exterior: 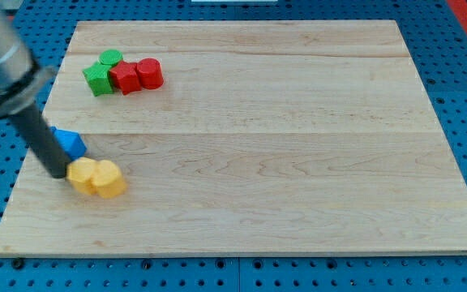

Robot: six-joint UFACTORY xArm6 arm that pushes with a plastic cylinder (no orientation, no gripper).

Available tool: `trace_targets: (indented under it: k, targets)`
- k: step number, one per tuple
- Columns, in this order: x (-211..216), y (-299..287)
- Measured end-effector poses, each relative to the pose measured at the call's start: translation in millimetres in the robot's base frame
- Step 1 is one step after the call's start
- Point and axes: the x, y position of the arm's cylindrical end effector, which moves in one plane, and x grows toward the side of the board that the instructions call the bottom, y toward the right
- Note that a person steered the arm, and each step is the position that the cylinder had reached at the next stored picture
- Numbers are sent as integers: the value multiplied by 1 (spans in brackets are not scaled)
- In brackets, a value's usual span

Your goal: Move the yellow blocks slightly top left

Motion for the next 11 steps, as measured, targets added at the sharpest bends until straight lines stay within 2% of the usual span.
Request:
trace_targets:
  k: [2,3,4,5,6,7,8,11]
  targets:
    - [12,129]
    - [17,136]
    - [20,68]
    - [106,54]
    - [108,81]
    - [109,192]
    - [106,218]
    - [80,162]
